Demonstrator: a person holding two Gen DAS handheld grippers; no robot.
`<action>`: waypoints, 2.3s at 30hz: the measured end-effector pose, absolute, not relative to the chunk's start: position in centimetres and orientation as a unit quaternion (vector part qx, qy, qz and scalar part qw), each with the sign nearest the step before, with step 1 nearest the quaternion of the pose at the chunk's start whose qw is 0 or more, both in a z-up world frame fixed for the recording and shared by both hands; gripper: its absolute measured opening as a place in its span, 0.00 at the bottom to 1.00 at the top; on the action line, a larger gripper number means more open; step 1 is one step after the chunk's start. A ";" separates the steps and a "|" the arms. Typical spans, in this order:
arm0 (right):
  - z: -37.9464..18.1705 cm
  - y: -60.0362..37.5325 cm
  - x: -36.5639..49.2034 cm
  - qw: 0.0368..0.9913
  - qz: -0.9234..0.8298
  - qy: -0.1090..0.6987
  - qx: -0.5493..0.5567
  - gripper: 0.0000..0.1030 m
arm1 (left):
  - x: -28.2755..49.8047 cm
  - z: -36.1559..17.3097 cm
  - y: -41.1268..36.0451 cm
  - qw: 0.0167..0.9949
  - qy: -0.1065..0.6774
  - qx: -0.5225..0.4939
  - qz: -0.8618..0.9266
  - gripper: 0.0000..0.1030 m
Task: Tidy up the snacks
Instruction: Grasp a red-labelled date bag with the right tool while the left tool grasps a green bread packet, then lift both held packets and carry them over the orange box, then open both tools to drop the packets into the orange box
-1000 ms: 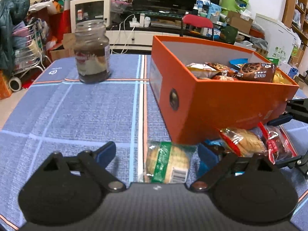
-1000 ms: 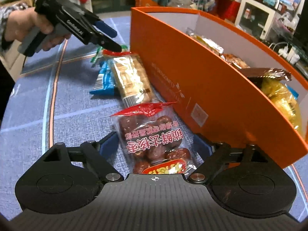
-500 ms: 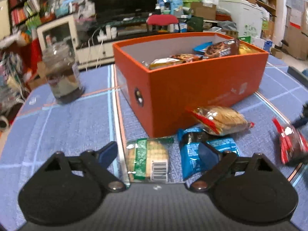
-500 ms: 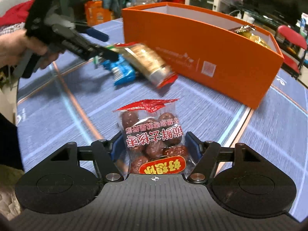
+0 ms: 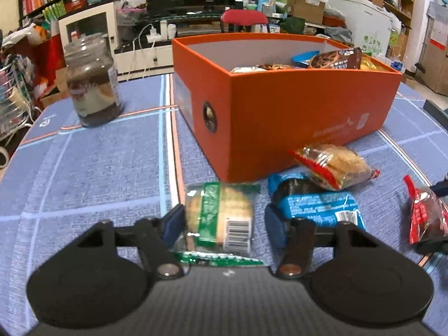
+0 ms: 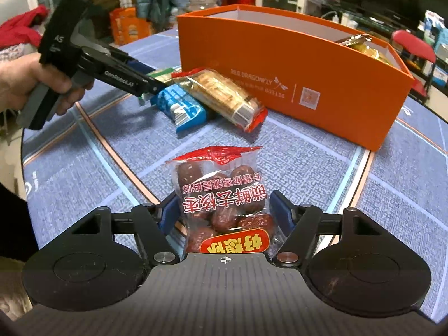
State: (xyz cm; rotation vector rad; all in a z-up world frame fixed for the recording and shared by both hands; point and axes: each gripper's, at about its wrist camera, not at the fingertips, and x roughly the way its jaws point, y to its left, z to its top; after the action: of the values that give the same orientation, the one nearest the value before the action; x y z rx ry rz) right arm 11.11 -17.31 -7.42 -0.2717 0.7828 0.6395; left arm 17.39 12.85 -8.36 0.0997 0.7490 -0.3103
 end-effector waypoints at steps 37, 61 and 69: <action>9.9 -14.6 13.3 0.960 0.134 0.237 -0.062 0.46 | 16.7 4.5 8.1 0.958 0.274 0.032 -0.073 0.45; 6.6 -13.6 25.2 0.948 0.122 0.289 -0.047 0.47 | 25.3 1.9 5.6 0.945 0.322 0.048 -0.032 0.46; 7.2 -19.4 25.9 0.969 0.048 0.241 -0.011 0.83 | 25.7 1.3 6.7 0.950 0.310 0.040 -0.020 0.74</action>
State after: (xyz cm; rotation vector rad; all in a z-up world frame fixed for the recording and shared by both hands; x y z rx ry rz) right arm 25.88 -19.40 7.23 -0.0224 0.4864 0.0963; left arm 25.75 6.67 1.27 0.0808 0.6314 -0.0406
